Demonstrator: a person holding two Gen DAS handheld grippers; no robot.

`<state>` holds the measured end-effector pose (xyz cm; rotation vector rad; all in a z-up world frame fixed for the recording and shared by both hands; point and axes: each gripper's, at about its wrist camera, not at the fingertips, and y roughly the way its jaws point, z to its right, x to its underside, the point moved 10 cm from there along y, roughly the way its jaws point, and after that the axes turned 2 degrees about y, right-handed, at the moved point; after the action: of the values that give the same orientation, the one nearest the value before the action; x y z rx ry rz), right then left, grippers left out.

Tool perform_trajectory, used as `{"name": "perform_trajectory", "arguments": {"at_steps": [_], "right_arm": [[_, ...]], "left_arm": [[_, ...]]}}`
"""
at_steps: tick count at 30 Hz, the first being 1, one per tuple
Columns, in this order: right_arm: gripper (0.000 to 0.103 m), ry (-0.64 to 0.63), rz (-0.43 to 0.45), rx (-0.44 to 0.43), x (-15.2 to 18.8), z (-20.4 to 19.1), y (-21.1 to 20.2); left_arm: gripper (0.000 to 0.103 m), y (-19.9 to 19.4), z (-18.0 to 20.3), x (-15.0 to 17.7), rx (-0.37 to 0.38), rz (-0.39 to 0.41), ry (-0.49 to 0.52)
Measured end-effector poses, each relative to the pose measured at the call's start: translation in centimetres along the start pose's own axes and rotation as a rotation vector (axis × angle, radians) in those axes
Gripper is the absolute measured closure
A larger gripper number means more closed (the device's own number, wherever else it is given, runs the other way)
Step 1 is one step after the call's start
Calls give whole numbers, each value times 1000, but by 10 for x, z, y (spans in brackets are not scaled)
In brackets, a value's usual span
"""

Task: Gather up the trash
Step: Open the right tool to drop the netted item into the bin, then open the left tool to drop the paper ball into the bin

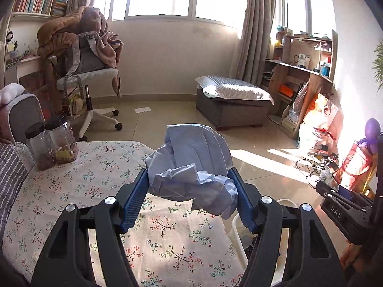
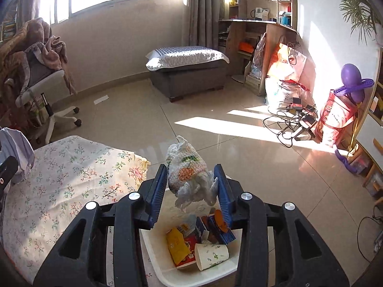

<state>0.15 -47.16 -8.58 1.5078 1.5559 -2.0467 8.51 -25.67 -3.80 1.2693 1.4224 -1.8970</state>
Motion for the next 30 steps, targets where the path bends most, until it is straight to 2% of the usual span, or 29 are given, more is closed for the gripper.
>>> {"name": "perform_trajectory", "arguments": {"at_steps": [1,8,21,30], "right_arm": [[40,16,4,9,-1,7,-1],[27,115,24,56,-3,56,-10],[18,275,76,198,-10,150,-26],[13,336,99,238,-9,184,-31]], "left_arm": [[37,1,8,1,11,-3,6],[37,11,61,6,85,-29,47],[36,29,152,16,218,-101,97],[33,40,210,27,295,-158,164]]}}
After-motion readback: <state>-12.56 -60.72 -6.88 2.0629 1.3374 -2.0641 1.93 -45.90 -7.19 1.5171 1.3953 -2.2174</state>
